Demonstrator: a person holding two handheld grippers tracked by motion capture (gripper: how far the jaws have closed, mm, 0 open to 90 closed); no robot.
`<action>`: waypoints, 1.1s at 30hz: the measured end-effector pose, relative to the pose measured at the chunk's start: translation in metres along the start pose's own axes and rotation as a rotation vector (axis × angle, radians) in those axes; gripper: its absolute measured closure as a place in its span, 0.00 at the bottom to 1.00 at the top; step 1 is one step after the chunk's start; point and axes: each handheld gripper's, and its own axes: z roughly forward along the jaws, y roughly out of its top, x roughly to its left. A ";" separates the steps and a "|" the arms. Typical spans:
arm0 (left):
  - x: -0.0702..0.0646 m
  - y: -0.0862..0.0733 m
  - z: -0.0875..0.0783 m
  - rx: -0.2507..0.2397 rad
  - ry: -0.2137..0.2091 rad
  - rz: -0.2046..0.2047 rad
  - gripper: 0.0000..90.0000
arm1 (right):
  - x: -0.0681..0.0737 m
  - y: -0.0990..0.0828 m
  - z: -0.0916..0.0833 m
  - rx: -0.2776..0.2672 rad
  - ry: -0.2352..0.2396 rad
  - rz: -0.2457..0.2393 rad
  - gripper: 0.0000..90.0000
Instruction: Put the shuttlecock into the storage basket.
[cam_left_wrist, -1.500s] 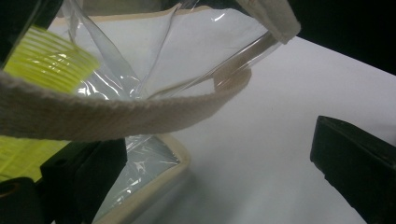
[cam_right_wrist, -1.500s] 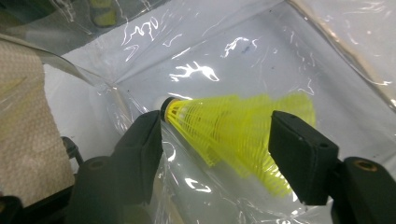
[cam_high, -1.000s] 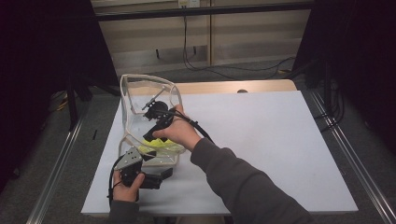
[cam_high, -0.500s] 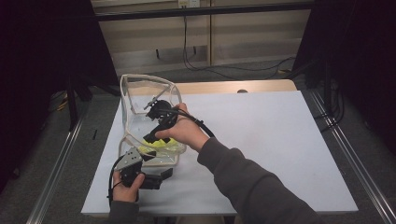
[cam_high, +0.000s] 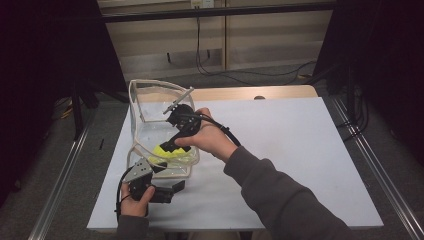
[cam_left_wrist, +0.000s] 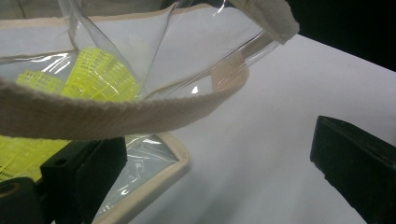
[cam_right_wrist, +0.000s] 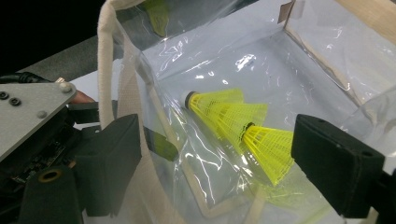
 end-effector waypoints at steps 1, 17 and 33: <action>0.000 0.000 0.000 -0.001 0.000 -0.001 0.04 | 0.000 -0.001 -0.002 -0.002 0.003 0.001 0.17; -0.001 0.001 0.001 0.003 -0.020 0.008 0.04 | -0.008 -0.014 -0.029 -0.029 0.012 0.004 0.16; -0.003 0.001 0.001 0.005 0.004 0.009 0.04 | -0.010 -0.033 -0.058 -0.071 0.032 -0.026 0.15</action>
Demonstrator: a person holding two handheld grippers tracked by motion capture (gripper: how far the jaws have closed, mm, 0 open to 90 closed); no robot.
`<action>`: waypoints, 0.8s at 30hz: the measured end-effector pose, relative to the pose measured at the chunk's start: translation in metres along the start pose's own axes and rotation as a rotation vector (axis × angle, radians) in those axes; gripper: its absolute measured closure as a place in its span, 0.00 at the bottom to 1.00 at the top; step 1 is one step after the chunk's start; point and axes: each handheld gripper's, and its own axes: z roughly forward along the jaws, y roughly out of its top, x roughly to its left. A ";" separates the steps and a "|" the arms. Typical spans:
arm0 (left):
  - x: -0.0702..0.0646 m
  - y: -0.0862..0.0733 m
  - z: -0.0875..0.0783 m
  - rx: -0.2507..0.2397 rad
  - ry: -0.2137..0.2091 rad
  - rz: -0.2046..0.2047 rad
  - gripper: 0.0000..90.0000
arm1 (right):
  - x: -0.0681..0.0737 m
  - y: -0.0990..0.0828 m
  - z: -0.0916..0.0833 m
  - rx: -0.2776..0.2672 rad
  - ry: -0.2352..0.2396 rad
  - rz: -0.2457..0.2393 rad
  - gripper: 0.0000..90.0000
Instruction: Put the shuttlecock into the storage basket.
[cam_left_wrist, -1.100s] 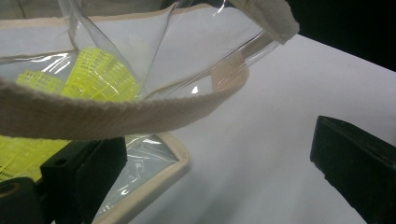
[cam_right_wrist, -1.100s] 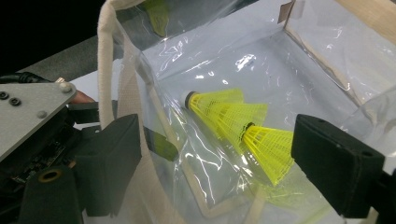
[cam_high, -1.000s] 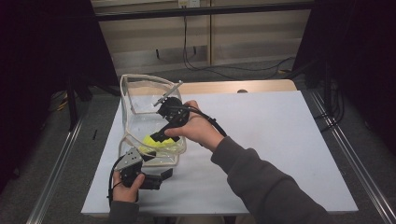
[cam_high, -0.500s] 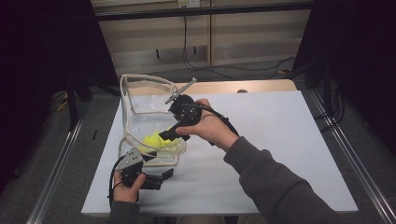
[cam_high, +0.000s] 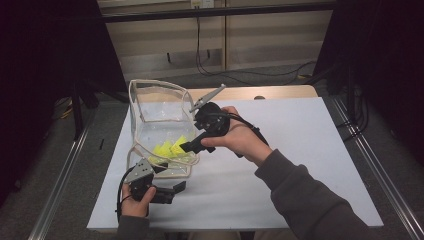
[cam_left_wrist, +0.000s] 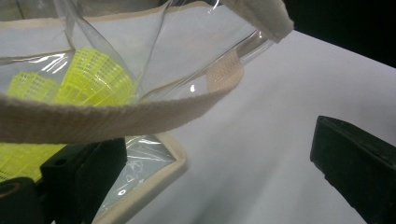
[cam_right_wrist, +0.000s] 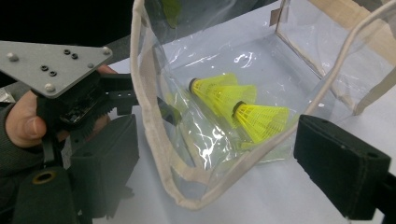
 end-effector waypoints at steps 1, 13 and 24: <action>0.000 0.000 0.000 0.000 0.000 0.001 0.04 | 0.000 -0.001 -0.001 0.001 0.001 0.000 0.15; 0.000 0.000 0.000 0.005 -0.003 0.004 0.04 | -0.006 -0.020 -0.017 -0.013 -0.001 0.006 0.15; 0.000 0.001 0.001 0.003 -0.001 0.006 0.04 | -0.011 -0.037 -0.031 -0.045 -0.005 0.009 0.14</action>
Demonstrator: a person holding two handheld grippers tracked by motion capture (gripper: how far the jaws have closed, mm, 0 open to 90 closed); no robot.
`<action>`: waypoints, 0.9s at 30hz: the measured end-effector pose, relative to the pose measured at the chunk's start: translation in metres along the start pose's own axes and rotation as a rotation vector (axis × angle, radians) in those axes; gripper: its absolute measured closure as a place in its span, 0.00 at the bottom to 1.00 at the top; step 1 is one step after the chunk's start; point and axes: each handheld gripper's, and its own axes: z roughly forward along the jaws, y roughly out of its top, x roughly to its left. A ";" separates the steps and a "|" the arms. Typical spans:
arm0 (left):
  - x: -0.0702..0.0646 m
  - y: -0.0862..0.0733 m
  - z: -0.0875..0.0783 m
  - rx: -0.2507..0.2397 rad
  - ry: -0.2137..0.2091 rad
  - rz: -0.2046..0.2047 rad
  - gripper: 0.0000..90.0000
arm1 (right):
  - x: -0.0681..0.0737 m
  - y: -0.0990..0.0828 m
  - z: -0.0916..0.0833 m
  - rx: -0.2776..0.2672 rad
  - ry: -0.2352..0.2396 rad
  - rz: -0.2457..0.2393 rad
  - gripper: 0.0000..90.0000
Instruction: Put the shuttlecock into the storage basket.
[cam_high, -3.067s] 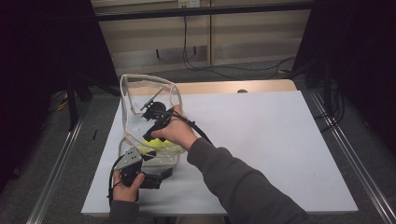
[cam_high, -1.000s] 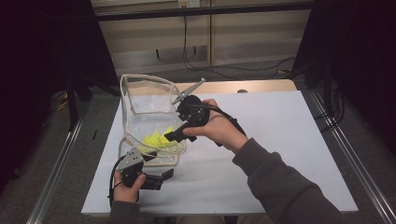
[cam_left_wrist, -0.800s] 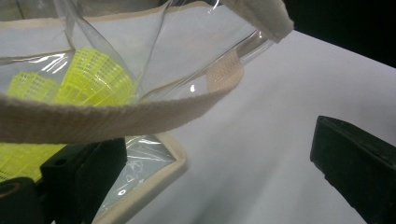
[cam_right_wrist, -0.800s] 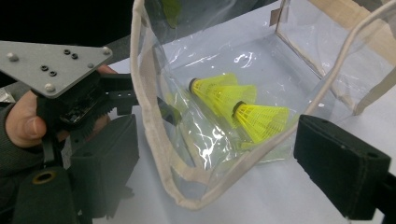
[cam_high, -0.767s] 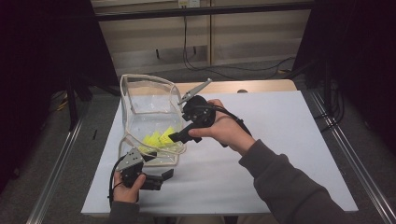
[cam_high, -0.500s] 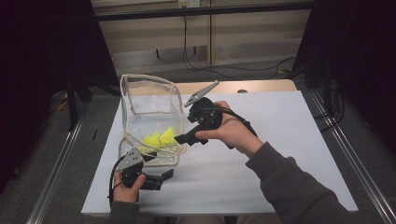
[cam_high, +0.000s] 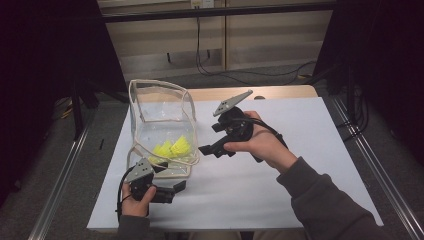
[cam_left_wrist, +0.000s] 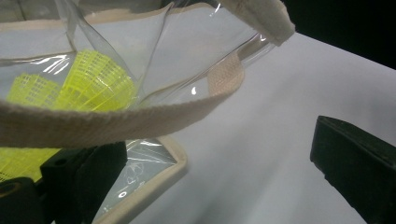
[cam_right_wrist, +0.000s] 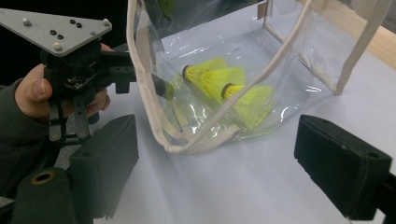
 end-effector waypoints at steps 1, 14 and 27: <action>0.000 0.000 0.000 0.000 -0.001 -0.001 0.04 | -0.001 -0.002 -0.001 -0.003 0.002 -0.002 0.14; -0.001 0.000 0.000 0.000 0.000 -0.002 0.04 | -0.006 -0.027 -0.013 -0.028 -0.019 0.002 0.14; -0.001 0.001 0.001 0.001 0.002 -0.001 0.04 | -0.014 -0.056 -0.018 -0.047 -0.031 0.016 0.14</action>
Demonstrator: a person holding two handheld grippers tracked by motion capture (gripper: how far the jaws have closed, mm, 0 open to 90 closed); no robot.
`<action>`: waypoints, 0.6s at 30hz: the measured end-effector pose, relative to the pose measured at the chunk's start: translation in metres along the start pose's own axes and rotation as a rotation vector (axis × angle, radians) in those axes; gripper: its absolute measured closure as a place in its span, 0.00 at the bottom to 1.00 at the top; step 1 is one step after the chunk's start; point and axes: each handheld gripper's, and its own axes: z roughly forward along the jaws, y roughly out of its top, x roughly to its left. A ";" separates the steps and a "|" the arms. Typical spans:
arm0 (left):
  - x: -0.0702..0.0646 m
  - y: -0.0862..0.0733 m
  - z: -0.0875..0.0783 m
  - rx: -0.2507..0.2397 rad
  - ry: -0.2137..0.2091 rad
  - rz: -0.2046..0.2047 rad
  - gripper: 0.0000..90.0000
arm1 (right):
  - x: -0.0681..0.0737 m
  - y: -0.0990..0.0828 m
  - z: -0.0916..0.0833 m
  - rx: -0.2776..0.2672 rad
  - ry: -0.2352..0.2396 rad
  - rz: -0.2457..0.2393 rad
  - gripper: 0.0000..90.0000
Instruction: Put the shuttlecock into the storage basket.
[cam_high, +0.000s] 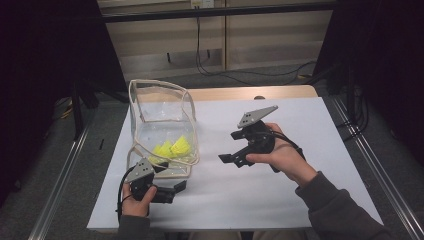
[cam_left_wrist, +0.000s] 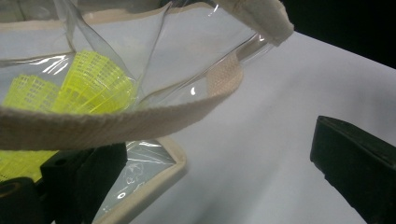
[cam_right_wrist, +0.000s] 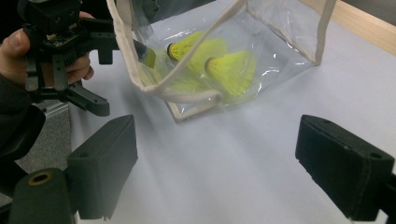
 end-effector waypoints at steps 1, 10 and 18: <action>0.000 0.000 0.000 -0.001 0.000 -0.001 0.04 | -0.001 -0.003 -0.001 0.003 -0.004 0.000 0.14; 0.000 0.000 0.000 0.000 -0.001 -0.001 0.04 | -0.005 -0.021 -0.007 -0.012 -0.023 0.010 0.14; 0.000 0.000 0.000 0.000 0.001 -0.002 0.04 | -0.011 -0.040 -0.013 -0.029 -0.039 0.035 0.14</action>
